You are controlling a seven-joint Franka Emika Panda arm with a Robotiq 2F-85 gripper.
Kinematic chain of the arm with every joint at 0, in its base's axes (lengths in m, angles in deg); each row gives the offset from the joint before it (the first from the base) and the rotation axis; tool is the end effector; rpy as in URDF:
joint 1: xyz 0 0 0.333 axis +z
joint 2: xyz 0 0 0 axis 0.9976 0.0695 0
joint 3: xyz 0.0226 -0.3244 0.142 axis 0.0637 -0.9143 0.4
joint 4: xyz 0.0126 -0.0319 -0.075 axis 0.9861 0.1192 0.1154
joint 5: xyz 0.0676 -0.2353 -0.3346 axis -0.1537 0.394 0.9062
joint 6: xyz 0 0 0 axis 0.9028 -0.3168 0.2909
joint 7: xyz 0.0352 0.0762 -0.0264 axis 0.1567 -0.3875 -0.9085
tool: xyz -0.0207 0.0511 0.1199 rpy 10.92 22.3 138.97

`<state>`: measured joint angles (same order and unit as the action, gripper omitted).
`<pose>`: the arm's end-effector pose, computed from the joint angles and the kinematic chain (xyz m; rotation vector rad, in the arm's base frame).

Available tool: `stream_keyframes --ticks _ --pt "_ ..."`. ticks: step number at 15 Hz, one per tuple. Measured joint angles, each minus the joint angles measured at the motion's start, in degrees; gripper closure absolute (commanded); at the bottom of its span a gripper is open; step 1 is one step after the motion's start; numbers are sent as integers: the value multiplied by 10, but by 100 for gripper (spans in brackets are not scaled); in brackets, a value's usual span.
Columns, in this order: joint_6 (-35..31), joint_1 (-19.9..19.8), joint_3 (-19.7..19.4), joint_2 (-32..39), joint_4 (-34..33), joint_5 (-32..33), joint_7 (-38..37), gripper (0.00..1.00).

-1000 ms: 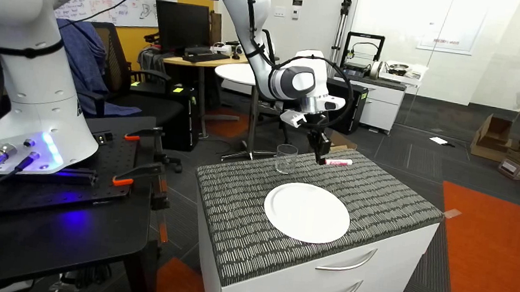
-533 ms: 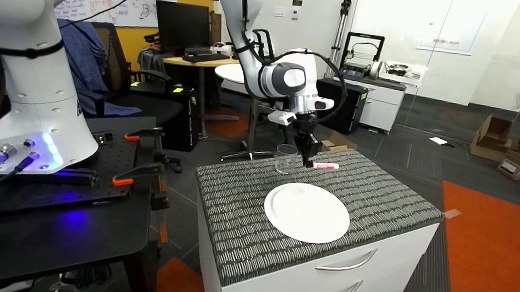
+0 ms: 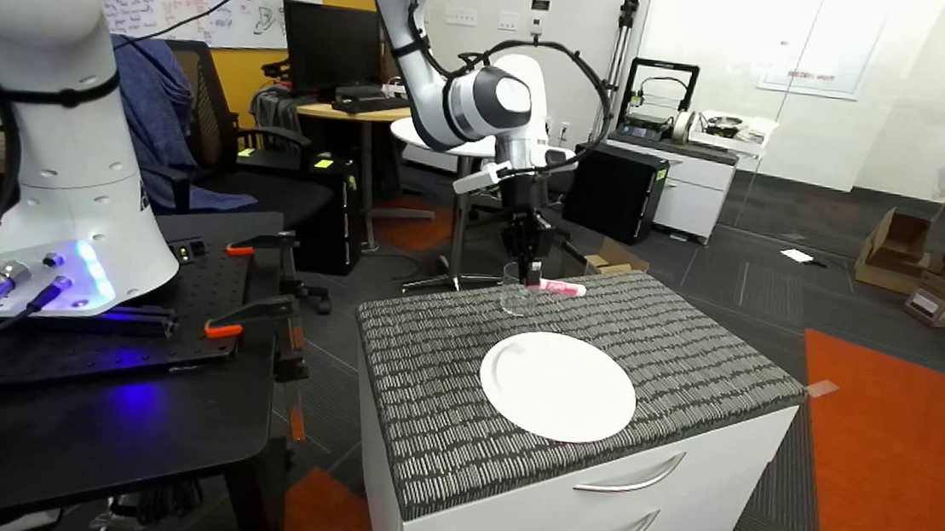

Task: Put the orange sharpie in the cup

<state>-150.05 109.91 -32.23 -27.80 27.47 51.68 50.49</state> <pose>0.6150 -0.0136 0.1175 2.6625 0.1516 -0.0197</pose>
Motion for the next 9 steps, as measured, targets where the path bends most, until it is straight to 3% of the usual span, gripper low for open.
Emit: stream_keyframes --ticks 5,9 --pt "85 2 30 -43 5 110 7 95" --pt "110 -41 95 -46 -12 162 63 95"
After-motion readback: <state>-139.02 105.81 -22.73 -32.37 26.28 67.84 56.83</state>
